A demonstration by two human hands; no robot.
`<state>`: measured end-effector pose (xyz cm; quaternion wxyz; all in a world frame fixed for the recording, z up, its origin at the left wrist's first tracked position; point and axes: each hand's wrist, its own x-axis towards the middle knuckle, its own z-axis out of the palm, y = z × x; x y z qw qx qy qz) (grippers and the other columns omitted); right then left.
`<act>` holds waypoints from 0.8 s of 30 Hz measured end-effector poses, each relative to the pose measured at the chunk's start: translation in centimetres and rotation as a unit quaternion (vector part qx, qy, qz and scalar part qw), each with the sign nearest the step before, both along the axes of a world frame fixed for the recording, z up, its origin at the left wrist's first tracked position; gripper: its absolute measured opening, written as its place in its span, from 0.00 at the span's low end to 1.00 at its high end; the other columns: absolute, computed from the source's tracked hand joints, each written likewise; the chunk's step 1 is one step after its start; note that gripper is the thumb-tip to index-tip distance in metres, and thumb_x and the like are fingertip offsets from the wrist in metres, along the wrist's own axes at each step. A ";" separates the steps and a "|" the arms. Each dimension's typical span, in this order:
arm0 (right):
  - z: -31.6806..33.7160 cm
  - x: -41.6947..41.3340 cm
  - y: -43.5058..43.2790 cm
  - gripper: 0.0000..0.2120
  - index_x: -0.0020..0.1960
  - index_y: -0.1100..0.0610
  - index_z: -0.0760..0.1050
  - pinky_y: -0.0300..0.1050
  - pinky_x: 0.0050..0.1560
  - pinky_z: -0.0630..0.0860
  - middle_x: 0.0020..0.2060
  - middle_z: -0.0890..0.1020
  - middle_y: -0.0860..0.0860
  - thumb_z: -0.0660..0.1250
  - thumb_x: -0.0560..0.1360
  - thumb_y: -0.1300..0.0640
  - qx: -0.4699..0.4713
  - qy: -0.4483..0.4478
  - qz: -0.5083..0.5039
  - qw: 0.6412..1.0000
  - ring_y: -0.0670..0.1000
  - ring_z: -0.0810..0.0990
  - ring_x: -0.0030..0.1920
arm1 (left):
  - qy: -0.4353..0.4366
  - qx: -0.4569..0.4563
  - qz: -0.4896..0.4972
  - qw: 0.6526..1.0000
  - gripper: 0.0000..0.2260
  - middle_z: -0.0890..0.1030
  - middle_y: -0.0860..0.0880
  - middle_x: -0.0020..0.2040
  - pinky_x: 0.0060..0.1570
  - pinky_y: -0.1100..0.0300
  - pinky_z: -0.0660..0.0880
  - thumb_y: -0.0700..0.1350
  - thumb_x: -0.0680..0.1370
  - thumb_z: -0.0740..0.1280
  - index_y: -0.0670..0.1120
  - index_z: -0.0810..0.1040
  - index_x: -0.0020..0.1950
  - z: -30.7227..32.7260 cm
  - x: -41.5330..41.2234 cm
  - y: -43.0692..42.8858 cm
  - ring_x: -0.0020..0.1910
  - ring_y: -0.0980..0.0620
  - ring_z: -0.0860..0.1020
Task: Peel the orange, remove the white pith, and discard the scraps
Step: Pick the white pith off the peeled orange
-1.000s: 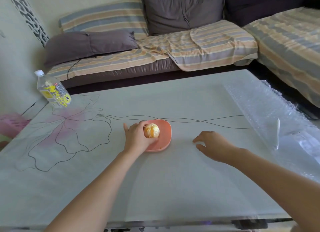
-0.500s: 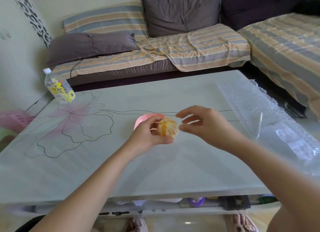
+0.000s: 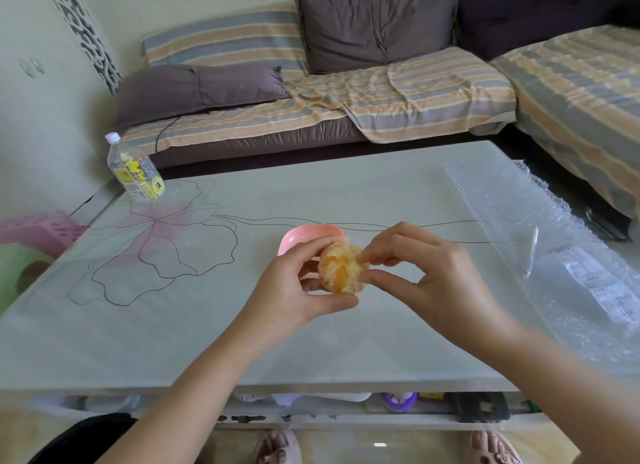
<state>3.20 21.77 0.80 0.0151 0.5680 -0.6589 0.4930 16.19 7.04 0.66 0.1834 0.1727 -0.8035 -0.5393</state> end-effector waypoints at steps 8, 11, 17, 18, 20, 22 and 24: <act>0.9 -1.3 0.1 0.06 0.47 0.52 0.81 0.42 0.41 0.75 0.44 0.78 0.43 0.71 0.71 0.53 0.033 0.078 0.038 0.996 0.42 0.77 0.41 | -0.042 -0.111 -0.014 0.993 0.26 0.80 0.60 0.45 0.46 0.65 0.77 0.41 0.63 0.80 0.62 0.77 0.55 1.4 -0.2 0.0 0.40 0.55 0.77; 1.2 -1.5 0.1 0.07 0.46 0.52 0.81 0.44 0.36 0.75 0.44 0.78 0.43 0.68 0.73 0.50 0.041 0.127 0.041 0.990 0.48 0.79 0.38 | -0.048 -0.190 -0.035 0.980 0.24 0.78 0.61 0.46 0.44 0.65 0.75 0.42 0.64 0.80 0.56 0.77 0.57 2.1 -0.2 0.1 0.38 0.58 0.73; 1.4 -1.9 0.3 0.05 0.43 0.52 0.81 0.34 0.33 0.70 0.41 0.79 0.44 0.69 0.71 0.51 0.071 0.170 0.037 0.982 0.46 0.76 0.34 | -0.066 -0.289 -0.047 0.954 0.27 0.75 0.63 0.44 0.42 0.72 0.70 0.47 0.64 0.80 0.55 0.77 0.61 2.4 -0.5 -0.2 0.42 0.60 0.73; 1.4 -2.0 0.3 0.04 0.42 0.51 0.81 0.33 0.33 0.69 0.40 0.79 0.44 0.70 0.71 0.51 0.078 0.168 0.036 0.982 0.45 0.75 0.34 | -0.066 -0.298 -0.049 0.951 0.27 0.74 0.64 0.44 0.42 0.73 0.68 0.47 0.64 0.80 0.55 0.77 0.61 2.4 -0.6 -0.1 0.42 0.61 0.72; 1.3 -2.2 0.3 0.03 0.41 0.51 0.81 0.32 0.33 0.68 0.39 0.79 0.44 0.71 0.70 0.52 0.091 0.165 0.038 0.981 0.45 0.74 0.33 | -0.072 -0.309 -0.054 0.947 0.26 0.74 0.62 0.44 0.42 0.75 0.67 0.47 0.64 0.79 0.54 0.77 0.60 2.5 -0.8 0.0 0.41 0.63 0.72; 1.2 -2.4 0.2 0.03 0.40 0.51 0.81 0.32 0.33 0.67 0.37 0.79 0.43 0.71 0.69 0.52 0.100 0.166 0.043 0.980 0.45 0.73 0.32 | -0.078 -0.309 -0.058 0.946 0.25 0.75 0.60 0.45 0.42 0.75 0.68 0.46 0.64 0.79 0.54 0.77 0.59 2.6 -1.0 0.2 0.41 0.62 0.72; 1.2 -2.6 0.3 0.03 0.40 0.52 0.81 0.30 0.34 0.67 0.37 0.79 0.43 0.72 0.68 0.53 0.106 0.164 0.050 0.980 0.44 0.72 0.33 | -0.079 -0.302 -0.061 0.948 0.24 0.76 0.57 0.45 0.43 0.72 0.70 0.45 0.64 0.79 0.53 0.78 0.58 2.6 -1.1 0.3 0.41 0.60 0.73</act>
